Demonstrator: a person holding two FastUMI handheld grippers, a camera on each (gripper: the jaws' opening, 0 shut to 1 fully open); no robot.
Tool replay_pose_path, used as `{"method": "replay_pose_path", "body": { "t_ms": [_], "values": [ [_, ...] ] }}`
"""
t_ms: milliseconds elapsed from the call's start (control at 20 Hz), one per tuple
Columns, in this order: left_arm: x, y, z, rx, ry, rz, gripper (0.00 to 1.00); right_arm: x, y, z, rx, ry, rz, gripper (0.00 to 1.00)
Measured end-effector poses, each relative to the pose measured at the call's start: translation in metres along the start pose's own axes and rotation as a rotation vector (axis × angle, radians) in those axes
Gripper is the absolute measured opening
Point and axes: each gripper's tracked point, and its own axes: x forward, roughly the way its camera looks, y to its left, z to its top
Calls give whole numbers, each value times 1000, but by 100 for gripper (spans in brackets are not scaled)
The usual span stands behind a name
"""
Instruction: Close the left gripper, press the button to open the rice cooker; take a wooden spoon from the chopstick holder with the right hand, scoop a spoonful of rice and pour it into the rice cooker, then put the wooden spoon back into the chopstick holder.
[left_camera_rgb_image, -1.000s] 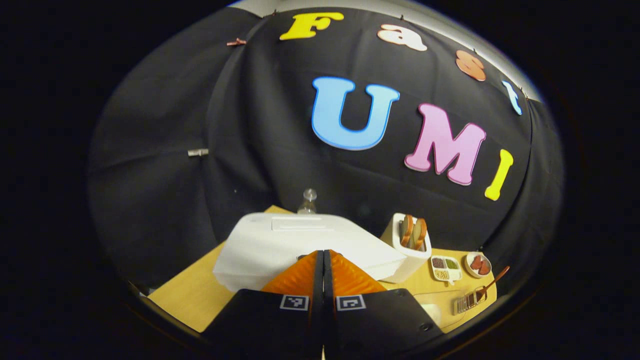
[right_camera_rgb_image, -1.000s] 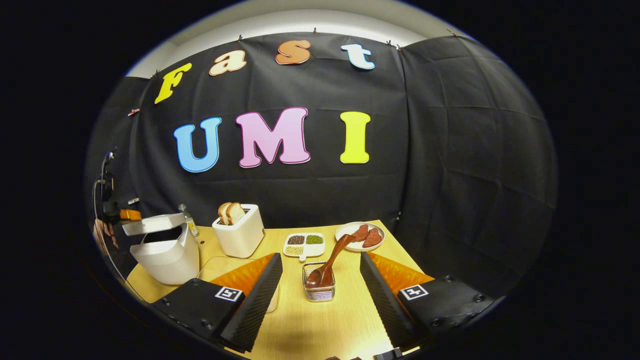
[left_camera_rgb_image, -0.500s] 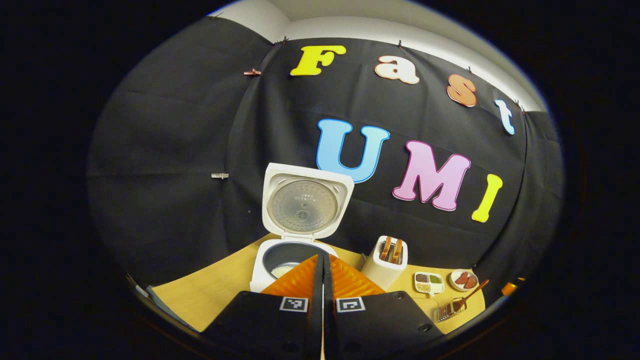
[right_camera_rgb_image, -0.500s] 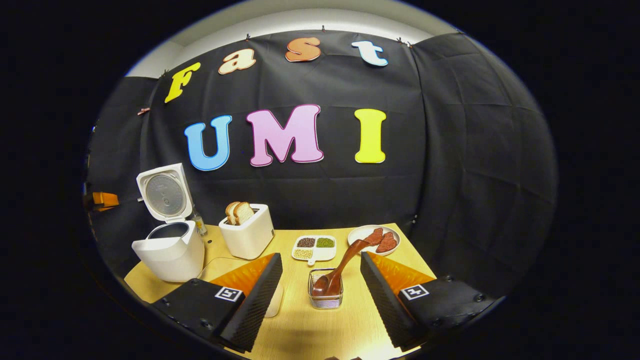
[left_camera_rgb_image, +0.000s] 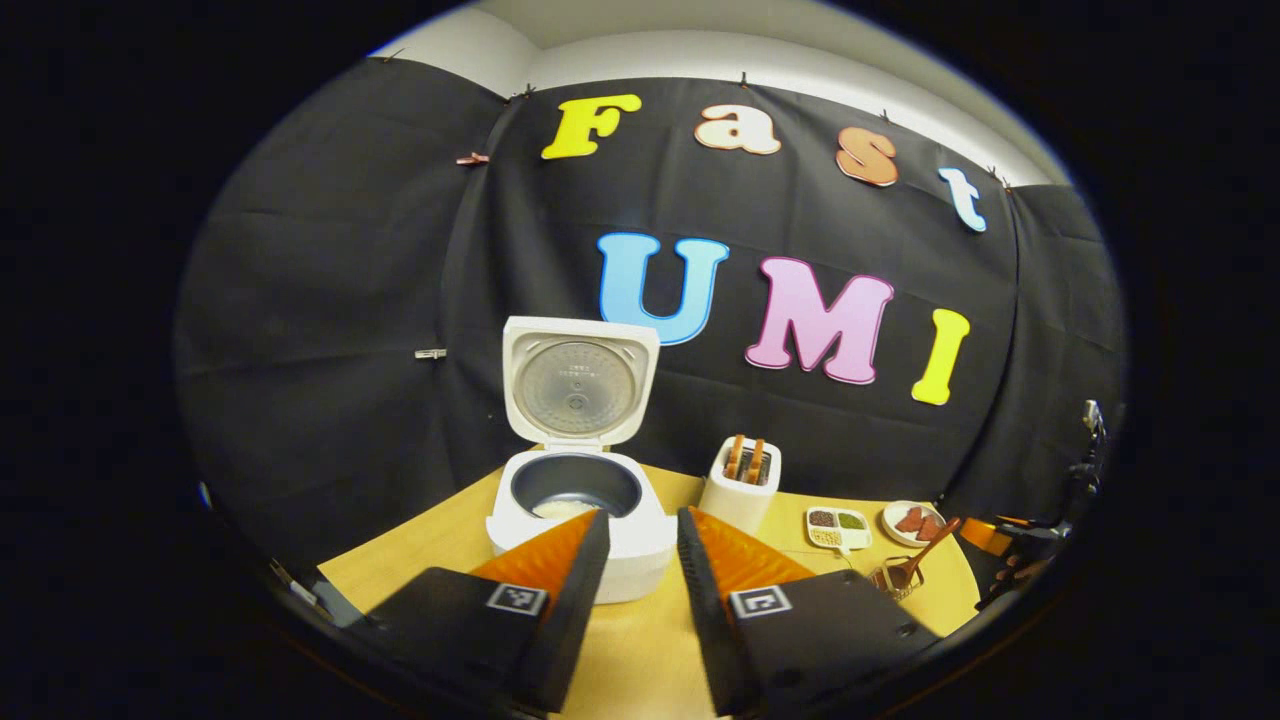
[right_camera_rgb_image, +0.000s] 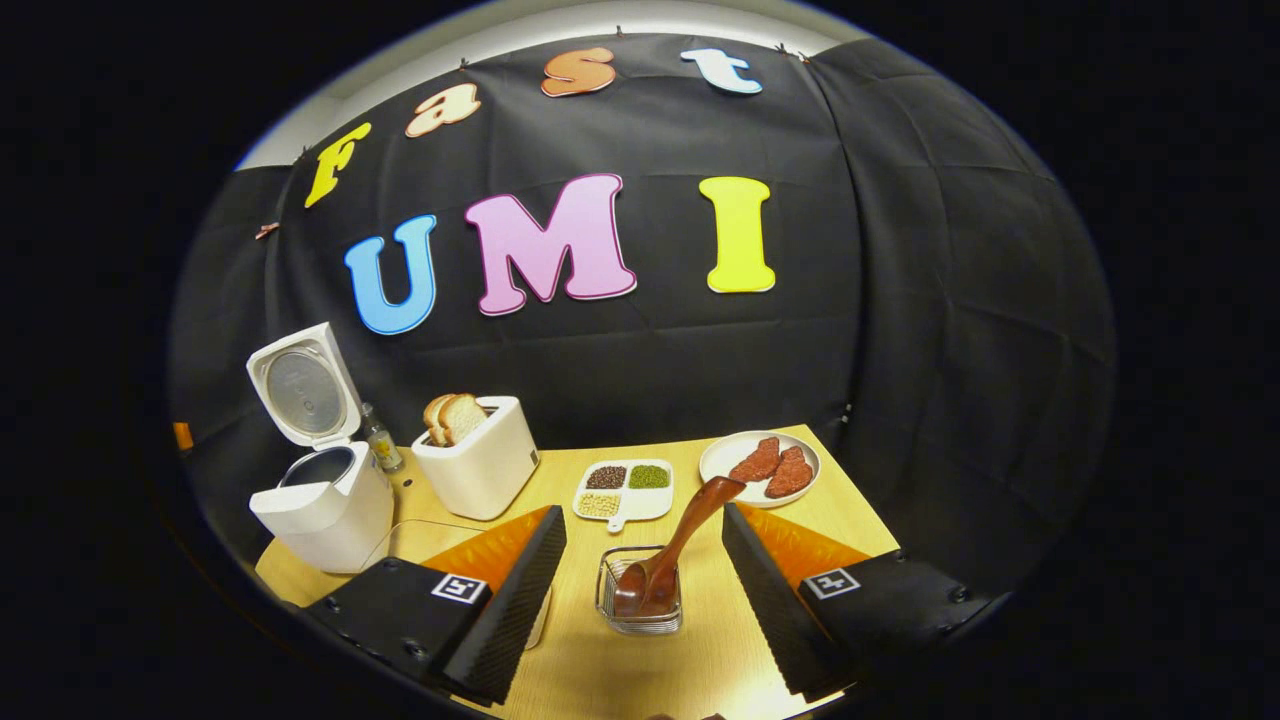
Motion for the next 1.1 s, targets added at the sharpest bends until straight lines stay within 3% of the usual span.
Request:
{"method": "replay_pose_path", "body": {
  "t_ms": [150, 200, 600, 800, 850, 1000, 1100],
  "values": [
    [-6, -20, -12, 33, 11, -26, 77, 22, -14, -16, 10, 54, -19, 98],
    [-7, -25, -15, 40, 16, -26, 98, 31, -16, -22, 11, 72, -15, 98],
    [-11, -29, -50, 65, 97, 24, 99, 105, -24, -77, 30, 205, 10, 98],
    [-23, -10, -69, 81, 146, 65, 98, 137, -24, -83, 128, 201, 18, 98],
    [-23, -8, -75, 84, 158, 71, 98, 142, -23, -83, 146, 203, 22, 84],
    [-24, -4, -88, 74, 189, 72, 99, 153, -25, -87, 169, 224, 11, 66],
    [-23, -4, -91, 69, 193, 59, 99, 154, -28, -88, 166, 224, -14, 24]
  ]
}}
